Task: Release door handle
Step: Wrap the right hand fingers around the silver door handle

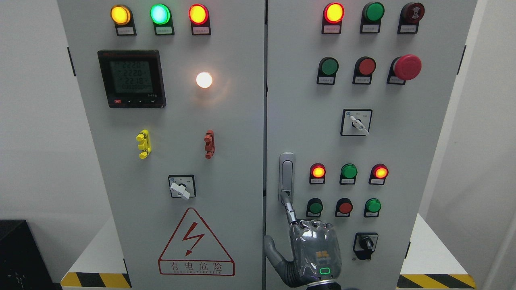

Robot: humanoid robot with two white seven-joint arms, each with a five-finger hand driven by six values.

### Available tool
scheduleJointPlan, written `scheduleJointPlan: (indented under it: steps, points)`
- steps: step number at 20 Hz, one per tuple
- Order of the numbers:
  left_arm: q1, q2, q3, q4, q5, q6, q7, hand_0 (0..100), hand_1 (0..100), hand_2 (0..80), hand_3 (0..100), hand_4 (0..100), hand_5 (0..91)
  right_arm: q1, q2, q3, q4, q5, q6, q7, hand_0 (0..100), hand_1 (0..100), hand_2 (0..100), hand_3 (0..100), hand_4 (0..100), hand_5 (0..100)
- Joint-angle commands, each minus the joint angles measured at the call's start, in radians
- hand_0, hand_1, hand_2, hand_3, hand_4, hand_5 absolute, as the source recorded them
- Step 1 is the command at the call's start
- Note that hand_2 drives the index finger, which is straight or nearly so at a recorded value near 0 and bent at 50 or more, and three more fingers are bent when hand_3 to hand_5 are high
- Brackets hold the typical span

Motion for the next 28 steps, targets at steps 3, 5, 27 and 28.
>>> scheduleJointPlan:
  steps: [3,5,27,28]
  points:
    - [0.0,0.0,-0.021,-0.02,0.0,0.0,0.0,0,0,2.2,9,1,0.0,0.019,0.0,-0.005,0.007,-0.001,0.001,0.009,42,33,4,100,100,97]
    - [0.0,0.0,-0.021,-0.02,0.0,0.0,0.0,0,0,2.2,9,1,0.0,0.021,0.0,-0.005,0.007,0.0,0.001,0.009,42,33,4,100,100,97]
    - [0.0,0.0,-0.021,-0.02,0.0,0.0,0.0,0,0,2.2,9,1,0.0,0.039,0.0,-0.004,-0.001,-0.003,-0.002,0.009,41,32,6,100,100,97]
    - [0.0,0.0,-0.021,-0.02,0.0,0.0,0.0,0,0,2.2,9,1,0.0,0.038,0.0,-0.004,-0.013,-0.003,-0.004,0.009,41,32,6,100,100,97]
